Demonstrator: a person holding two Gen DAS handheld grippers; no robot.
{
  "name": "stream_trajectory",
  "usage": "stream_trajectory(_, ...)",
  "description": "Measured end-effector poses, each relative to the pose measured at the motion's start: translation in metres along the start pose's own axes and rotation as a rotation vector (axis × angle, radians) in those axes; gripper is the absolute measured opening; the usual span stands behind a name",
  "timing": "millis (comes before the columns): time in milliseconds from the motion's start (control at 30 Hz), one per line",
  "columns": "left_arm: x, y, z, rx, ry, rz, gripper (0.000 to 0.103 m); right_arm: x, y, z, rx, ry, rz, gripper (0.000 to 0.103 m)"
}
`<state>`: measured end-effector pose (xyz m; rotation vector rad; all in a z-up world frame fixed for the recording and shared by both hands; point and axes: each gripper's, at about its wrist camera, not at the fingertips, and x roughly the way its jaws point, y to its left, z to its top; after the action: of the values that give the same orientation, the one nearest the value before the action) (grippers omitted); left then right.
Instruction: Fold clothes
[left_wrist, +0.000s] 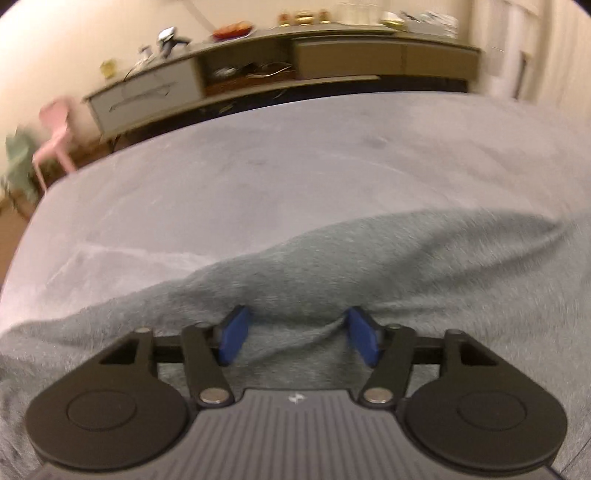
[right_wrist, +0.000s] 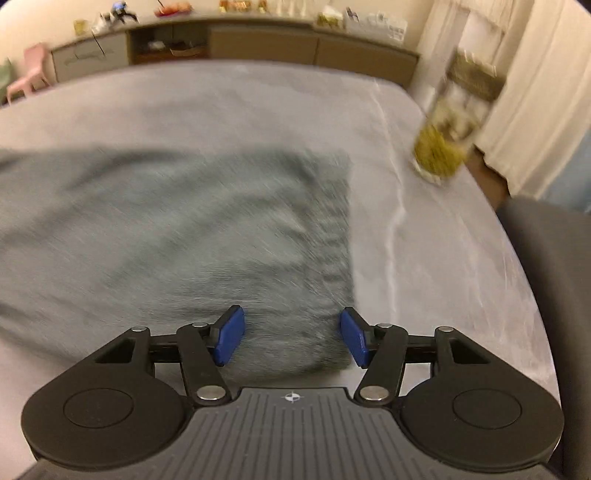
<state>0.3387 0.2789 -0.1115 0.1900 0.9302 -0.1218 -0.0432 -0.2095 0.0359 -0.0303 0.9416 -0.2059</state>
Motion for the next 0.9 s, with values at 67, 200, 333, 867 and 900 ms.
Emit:
stream_trajectory(67,0.008,0.011,0.002,-0.004,-0.017,0.056,0.07,0.009,-0.005,0.005,0.036,-0.029,0.061,0.067)
stream_trajectory(200,0.022,0.038,0.009,-0.065,-0.03,0.142,0.069,0.03,0.019,0.024,-0.006,-0.1,0.12,0.067)
stream_trajectory(333,0.02,0.054,0.013,-0.103,-0.011,0.13,0.067,0.035,0.031,0.035,-0.055,-0.107,0.138,0.066)
stream_trajectory(867,-0.091,-0.155,-0.028,0.483,-0.08,-0.359,0.058,0.0,0.08,0.022,-0.253,-0.228,0.237,0.065)
stream_trajectory(900,-0.088,-0.158,-0.032,0.499,-0.069,-0.348,0.059,0.002,0.091,0.02,-0.305,-0.223,0.254,0.064)
